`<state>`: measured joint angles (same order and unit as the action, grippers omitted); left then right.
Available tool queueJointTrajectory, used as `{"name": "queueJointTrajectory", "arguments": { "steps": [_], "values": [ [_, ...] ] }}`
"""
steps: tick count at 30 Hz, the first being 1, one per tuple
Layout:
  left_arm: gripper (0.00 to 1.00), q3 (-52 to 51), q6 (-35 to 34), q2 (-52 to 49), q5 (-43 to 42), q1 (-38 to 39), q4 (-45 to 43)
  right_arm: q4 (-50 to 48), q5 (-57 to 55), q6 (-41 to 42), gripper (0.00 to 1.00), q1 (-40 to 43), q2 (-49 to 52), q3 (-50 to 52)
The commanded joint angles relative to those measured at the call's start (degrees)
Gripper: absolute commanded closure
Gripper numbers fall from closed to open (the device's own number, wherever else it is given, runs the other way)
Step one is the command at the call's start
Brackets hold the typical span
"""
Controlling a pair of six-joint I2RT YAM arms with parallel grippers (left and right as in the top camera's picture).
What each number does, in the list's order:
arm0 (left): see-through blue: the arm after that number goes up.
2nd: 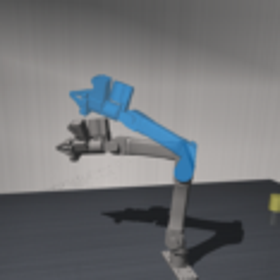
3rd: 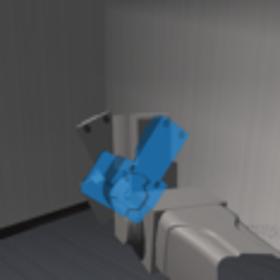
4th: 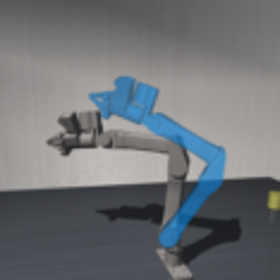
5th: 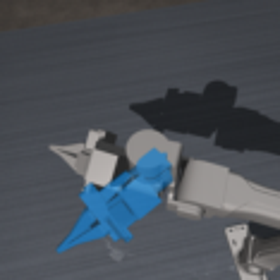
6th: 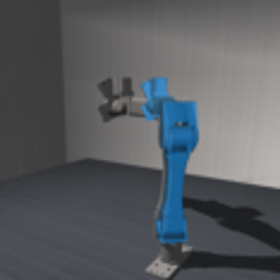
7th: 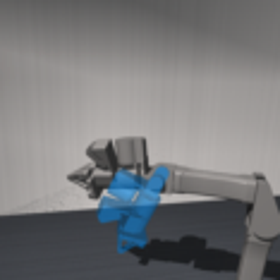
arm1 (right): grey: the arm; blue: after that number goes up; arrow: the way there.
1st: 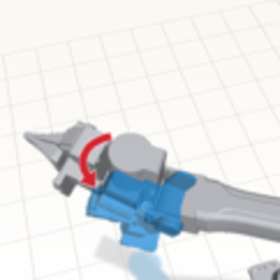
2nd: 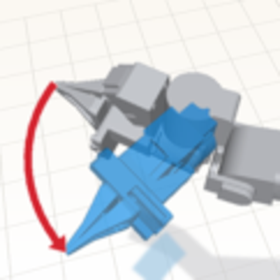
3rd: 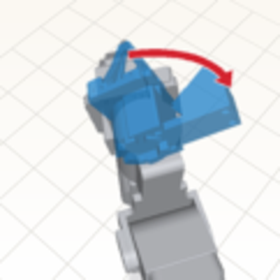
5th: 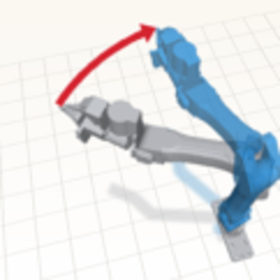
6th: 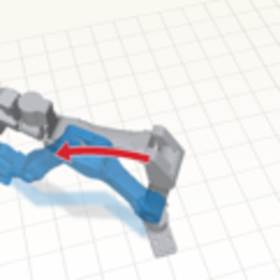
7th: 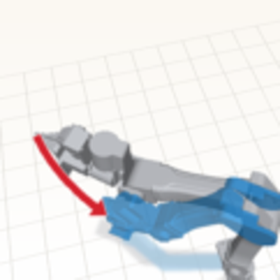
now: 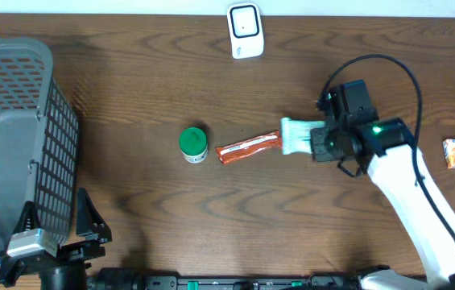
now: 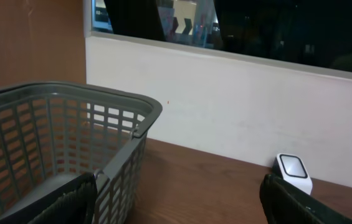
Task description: Scan the item barcode
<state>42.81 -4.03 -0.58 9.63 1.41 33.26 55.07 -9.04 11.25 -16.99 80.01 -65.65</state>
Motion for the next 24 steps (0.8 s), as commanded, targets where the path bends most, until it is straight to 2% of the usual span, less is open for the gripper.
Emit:
{"name": "queueJointTrajectory", "arguments": {
  "steps": [1,5,11,17,20,21,22,24],
  "values": [
    [0.16,-0.4,1.0,0.4,0.5,0.3,-0.3,1.6,-28.9,7.0,0.99,-3.0,0.5,0.2],
    [0.16,-0.4,1.0,0.4,0.5,0.3,-0.6,2.0,-40.4,14.9,0.99,-5.4,3.4,1.1],
    [0.16,-0.4,1.0,0.4,0.5,0.3,-0.7,3.0,-44.4,14.9,0.99,-11.3,13.5,1.7],
    [0.16,-0.4,1.0,0.4,0.5,0.3,-0.8,5.3,-40.7,14.9,0.99,-24.4,26.5,1.7],
    [0.16,-0.4,1.0,0.4,0.5,0.3,-0.7,5.6,-31.0,14.8,0.98,-36.4,32.2,1.7],
    [0.16,-0.4,1.0,0.4,0.5,0.3,-0.7,5.6,-28.3,14.8,0.94,-38.8,32.7,1.7],
    [0.16,-0.4,1.0,0.4,0.5,0.3,-0.7,5.6,-25.2,14.9,0.85,-41.9,32.8,1.7],
    [0.16,-0.4,1.0,0.4,0.5,0.3,-0.7,5.6,-19.5,14.9,0.59,-48.5,32.7,1.0]
  ]
}}
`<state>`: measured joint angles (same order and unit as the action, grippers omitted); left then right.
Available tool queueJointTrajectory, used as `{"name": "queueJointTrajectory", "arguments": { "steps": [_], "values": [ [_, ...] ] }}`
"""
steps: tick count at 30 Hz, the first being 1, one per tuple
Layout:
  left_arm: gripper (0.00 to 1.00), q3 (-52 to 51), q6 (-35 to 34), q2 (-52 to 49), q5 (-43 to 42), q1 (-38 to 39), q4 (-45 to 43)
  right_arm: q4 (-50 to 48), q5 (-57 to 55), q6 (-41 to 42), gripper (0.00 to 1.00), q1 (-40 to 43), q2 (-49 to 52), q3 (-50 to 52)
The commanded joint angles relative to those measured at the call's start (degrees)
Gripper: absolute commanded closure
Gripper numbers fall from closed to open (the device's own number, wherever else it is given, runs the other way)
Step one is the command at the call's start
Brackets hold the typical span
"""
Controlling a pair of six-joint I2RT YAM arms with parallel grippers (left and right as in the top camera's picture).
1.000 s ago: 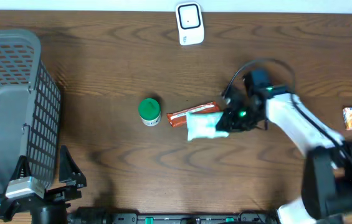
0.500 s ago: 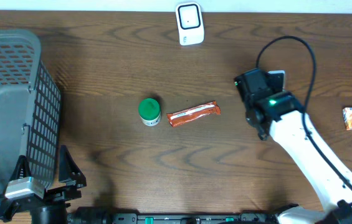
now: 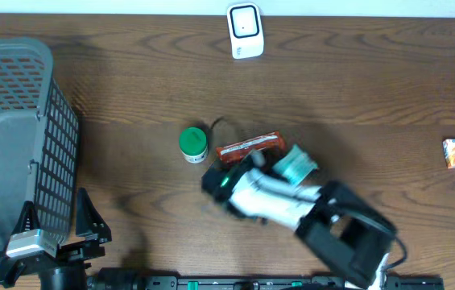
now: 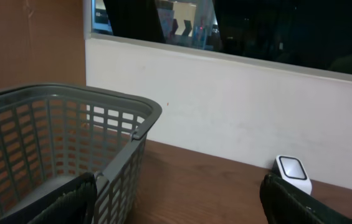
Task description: Scan the item barcode
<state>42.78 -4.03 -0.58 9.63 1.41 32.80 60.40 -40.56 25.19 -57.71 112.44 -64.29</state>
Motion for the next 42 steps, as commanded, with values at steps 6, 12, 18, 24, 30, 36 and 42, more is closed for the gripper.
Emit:
{"name": "queueJointTrajectory", "arguments": {
  "steps": [6,12,18,24,30,36,42],
  "values": [
    [0.16,-0.3,1.0,0.4,0.5,0.3,-0.3,6.9,21.7,8.9,0.34,-19.9,0.3,-11.9],
    [0.16,-0.3,1.0,0.4,0.5,0.3,-0.3,12.3,21.6,11.0,0.99,-17.1,-0.1,-22.3],
    [0.16,-0.3,1.0,0.4,0.5,0.3,-0.3,13.9,28.7,14.5,0.08,-5.1,-2.4,-23.7],
    [0.16,-0.3,1.0,0.4,0.5,0.3,-0.2,13.5,24.0,16.4,0.99,1.8,-2.2,-22.8],
    [0.16,-0.3,1.0,0.4,0.5,0.3,-0.2,1.8,27.0,12.9,0.99,6.0,-1.9,-19.6],
    [0.16,-0.3,1.0,0.4,0.5,0.3,-0.2,-3.1,27.2,15.7,0.99,11.6,-0.3,-12.6],
    [0.16,-0.3,1.0,0.4,0.5,0.3,-0.2,-4.3,28.7,15.6,0.99,12.6,-0.2,-11.3]
  ]
}}
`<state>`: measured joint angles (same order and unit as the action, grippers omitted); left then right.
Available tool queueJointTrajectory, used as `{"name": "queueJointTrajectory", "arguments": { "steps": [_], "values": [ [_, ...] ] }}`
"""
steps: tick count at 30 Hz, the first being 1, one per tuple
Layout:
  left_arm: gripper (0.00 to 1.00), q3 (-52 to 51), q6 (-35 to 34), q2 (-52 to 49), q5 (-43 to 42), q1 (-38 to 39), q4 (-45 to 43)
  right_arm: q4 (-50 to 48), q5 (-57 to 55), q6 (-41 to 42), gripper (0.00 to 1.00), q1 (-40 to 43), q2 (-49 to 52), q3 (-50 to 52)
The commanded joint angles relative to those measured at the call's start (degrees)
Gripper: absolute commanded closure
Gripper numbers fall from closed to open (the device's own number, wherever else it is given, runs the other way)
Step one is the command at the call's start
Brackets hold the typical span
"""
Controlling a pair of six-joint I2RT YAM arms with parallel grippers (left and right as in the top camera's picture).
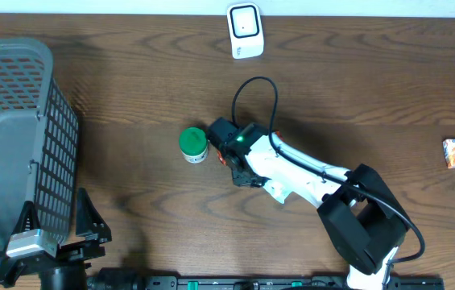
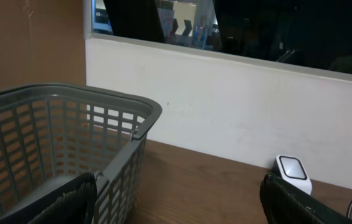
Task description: Scan the item barcode
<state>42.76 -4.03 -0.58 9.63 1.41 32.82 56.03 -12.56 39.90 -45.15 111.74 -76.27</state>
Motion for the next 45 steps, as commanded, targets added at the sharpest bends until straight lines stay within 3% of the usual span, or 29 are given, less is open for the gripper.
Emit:
{"name": "queueJointTrajectory", "arguments": {
  "steps": [1,8,12,16,21,23,27,35,45],
  "values": [
    [0.16,-0.3,1.0,0.4,0.5,0.3,-0.3,-0.2,0.7,0.9,0.99,-0.1,0.5,1.1],
    [0.16,-0.3,1.0,0.4,0.5,0.3,-0.3,-4.6,0.9,1.0,0.99,0.8,0.5,6.5],
    [0.16,-0.3,1.0,0.4,0.5,0.3,-0.3,4.8,0.6,1.0,0.99,0.6,0.3,7.2],
    [0.16,-0.3,1.0,0.4,0.5,0.3,-0.3,14.1,-8.4,6.6,0.99,1.1,0.3,7.2],
    [0.16,-0.3,1.0,0.4,0.5,0.3,-0.2,14.7,-12.3,7.0,0.99,3.8,-0.5,6.7],
    [0.16,-0.3,1.0,0.4,0.5,0.3,-0.3,14.0,-9.7,6.7,0.99,5.3,-1.9,6.5],
    [0.16,-0.3,1.0,0.4,0.5,0.3,-0.3,4.6,12.2,-4.1,0.99,3.5,-5.0,6.5],
    [0.16,-0.3,1.0,0.4,0.5,0.3,-0.3,-1.4,9.1,-3.1,0.99,-2.6,-5.2,8.5],
    [0.16,-0.3,1.0,0.4,0.5,0.3,-0.3,-1.2,0.0,1.2,0.99,5.0,-5.2,16.9]
  ]
}}
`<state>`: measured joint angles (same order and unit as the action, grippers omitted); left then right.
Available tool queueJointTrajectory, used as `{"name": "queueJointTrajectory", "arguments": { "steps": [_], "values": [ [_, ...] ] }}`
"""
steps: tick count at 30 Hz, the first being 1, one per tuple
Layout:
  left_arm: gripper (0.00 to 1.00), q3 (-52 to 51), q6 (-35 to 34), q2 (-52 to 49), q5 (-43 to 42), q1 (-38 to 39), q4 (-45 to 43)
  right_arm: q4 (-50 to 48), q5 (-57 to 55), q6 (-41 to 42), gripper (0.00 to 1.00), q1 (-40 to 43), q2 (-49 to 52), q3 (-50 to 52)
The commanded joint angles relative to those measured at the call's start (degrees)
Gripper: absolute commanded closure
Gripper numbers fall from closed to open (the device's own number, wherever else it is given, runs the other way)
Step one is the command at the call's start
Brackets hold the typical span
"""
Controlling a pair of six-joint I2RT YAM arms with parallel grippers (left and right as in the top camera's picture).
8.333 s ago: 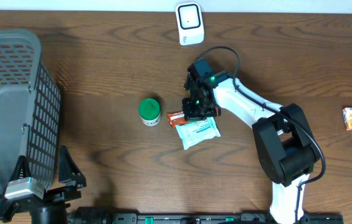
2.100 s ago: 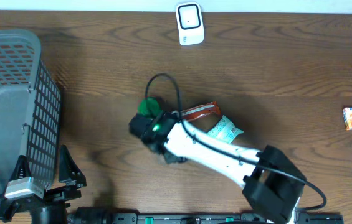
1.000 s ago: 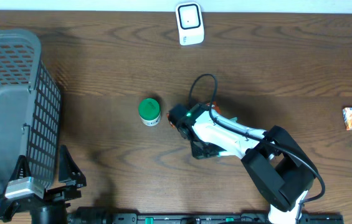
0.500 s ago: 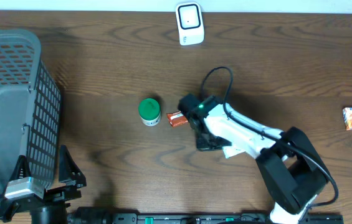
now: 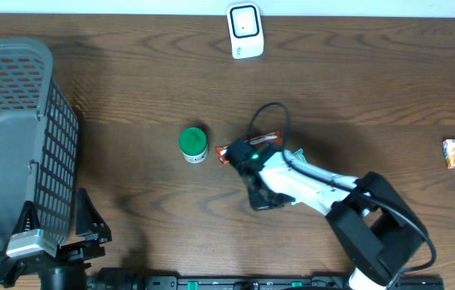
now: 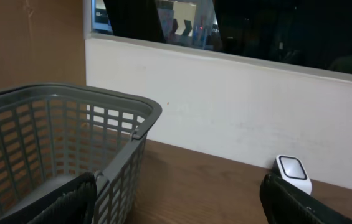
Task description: Scan the item barcode
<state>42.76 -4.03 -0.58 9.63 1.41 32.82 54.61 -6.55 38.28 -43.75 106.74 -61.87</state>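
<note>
An orange-red snack packet (image 5: 225, 151) lies at mid-table, mostly covered by my right arm (image 5: 253, 155), which is folded low over it. The right gripper's fingers are hidden under the arm, so its state is unclear. Just left of the packet stands a green-capped jar (image 5: 193, 145). The white barcode scanner (image 5: 244, 31) stands at the far edge and also shows as the scanner (image 6: 294, 173) in the left wrist view. My left gripper (image 6: 179, 202) rests open and empty at the near left, beside the basket.
A grey plastic basket (image 5: 10, 137) fills the left side of the table; its rim (image 6: 144, 118) reaches the left wrist view. A small orange packet lies at the far right. A white wall runs behind the table.
My right arm's wrist has shifted a little to the right and nearer over the packet, so the packet's left end and upper edge show. The left arm has not moved.
First my right gripper was at the right end of the orange-red packet, reaching in from the right. Then the arm was swung round and low in front of the packet, then lay across it. It still covers the packet, which lies where it was.
</note>
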Motion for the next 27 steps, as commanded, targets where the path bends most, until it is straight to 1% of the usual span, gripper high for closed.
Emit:
{"name": "queueJointTrajectory", "arguments": {
  "steps": [1,3,7,9,11,12,14,15,17,18,19,20,21,23,25,26,27],
  "values": [
    [0.16,-0.3,1.0,0.4,0.5,0.3,-0.3,0.7,-7.2,3.1,0.99,4.7,-0.2,2.6],
    [0.16,-0.3,1.0,0.4,0.5,0.3,-0.3,1.6,-9.8,3.3,0.99,8.4,-0.3,2.6],
    [0.16,-0.3,1.0,0.4,0.5,0.3,-0.3,0.9,-9.5,3.2,0.99,15.5,-0.3,2.1],
    [0.16,-0.3,1.0,0.4,0.5,0.3,-0.3,1.0,-5.3,0.7,0.99,17.9,-0.5,1.1],
    [0.16,-0.3,1.0,0.4,0.5,0.3,-0.3,1.1,2.5,-4.5,0.99,19.0,-1.5,0.1],
    [0.16,-0.3,1.0,0.4,0.5,0.3,-0.3,1.3,6.5,-6.1,0.95,19.2,-2.3,-0.3],
    [0.16,-0.3,1.0,0.4,0.5,0.3,-0.3,1.6,16.2,-8.2,0.83,19.9,-6.2,-0.8],
    [0.16,-0.3,1.0,0.4,0.5,0.3,-0.2,1.8,17.2,-8.2,0.76,20.2,-7.6,-0.8],
    [0.16,-0.3,1.0,0.4,0.5,0.3,0.0,2.6,17.6,-7.5,0.45,21.5,-13.0,-0.8],
    [0.16,-0.3,1.0,0.4,0.5,0.3,0.0,3.0,17.6,-7.5,0.31,22.3,-15.7,-0.8],
    [0.16,-0.3,1.0,0.4,0.5,0.3,0.0,3.3,17.6,-7.7,0.06,23.1,-18.4,-0.8],
    [0.16,-0.3,1.0,0.4,0.5,0.3,-0.1,3.2,17.5,-8.9,0.01,24.0,-20.8,-0.8],
    [0.16,-0.3,1.0,0.4,0.5,0.3,-0.1,2.9,17.2,-11.6,0.01,25.9,-24.0,-0.8],
    [0.16,-0.3,1.0,0.4,0.5,0.3,-0.1,1.0,17.5,-16.5,0.01,30.5,-26.9,-0.6],
    [0.16,-0.3,1.0,0.4,0.5,0.3,-0.3,-0.9,21.2,-23.7,0.01,35.4,-26.2,-0.5],
    [0.16,-0.3,1.0,0.4,0.5,0.3,-0.3,-1.4,25.5,-29.1,0.01,39.2,-24.8,-0.5],
    [0.16,-0.3,1.0,0.4,0.5,0.3,-0.3,-1.6,27.6,-32.1,0.01,41.2,-23.8,-0.5]
  ]
}}
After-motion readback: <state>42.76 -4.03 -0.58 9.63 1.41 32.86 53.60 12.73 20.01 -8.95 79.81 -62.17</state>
